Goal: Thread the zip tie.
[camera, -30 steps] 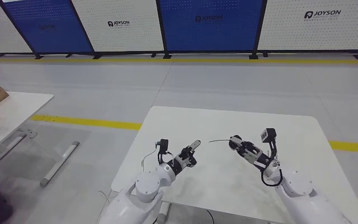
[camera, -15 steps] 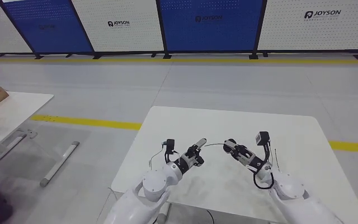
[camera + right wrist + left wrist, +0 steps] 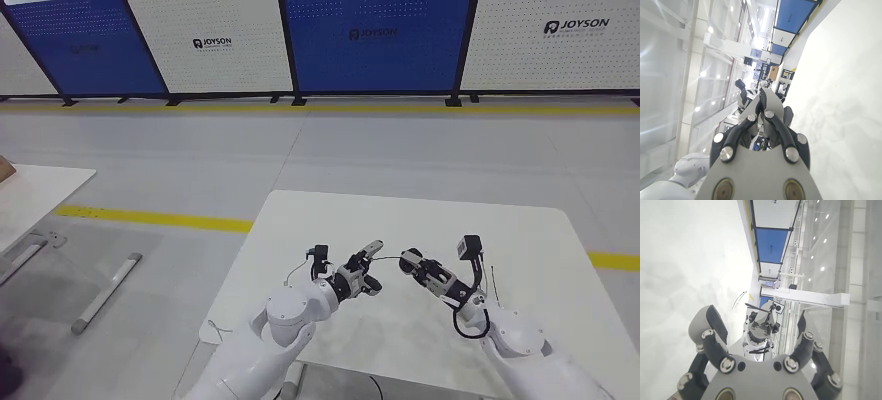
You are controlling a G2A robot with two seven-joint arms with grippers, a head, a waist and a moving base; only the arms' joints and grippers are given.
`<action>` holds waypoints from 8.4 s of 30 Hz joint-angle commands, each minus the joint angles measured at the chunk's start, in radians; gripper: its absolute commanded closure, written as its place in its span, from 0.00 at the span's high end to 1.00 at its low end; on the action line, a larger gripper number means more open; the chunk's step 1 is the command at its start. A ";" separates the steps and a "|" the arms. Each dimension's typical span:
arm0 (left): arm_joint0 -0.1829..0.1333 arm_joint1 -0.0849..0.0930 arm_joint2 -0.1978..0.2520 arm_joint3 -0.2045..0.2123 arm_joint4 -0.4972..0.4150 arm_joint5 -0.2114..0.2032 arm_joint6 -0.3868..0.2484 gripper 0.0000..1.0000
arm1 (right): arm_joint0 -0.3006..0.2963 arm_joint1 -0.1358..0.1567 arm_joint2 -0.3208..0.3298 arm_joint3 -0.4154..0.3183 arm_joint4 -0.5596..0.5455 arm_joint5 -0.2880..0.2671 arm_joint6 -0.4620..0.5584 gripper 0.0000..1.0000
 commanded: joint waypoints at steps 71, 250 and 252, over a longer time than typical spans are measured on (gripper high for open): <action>0.002 -0.018 0.041 0.029 0.122 -0.160 0.063 0.00 | -0.039 -0.001 0.035 -0.040 -0.013 0.029 0.037 0.00; 0.045 -0.059 0.067 0.047 0.245 -0.293 0.125 0.00 | -0.127 -0.043 0.128 -0.112 -0.095 0.107 -0.001 0.21; 0.047 -0.059 0.066 0.045 0.247 -0.293 0.124 0.00 | -0.130 -0.044 0.132 -0.115 -0.097 0.110 0.001 0.25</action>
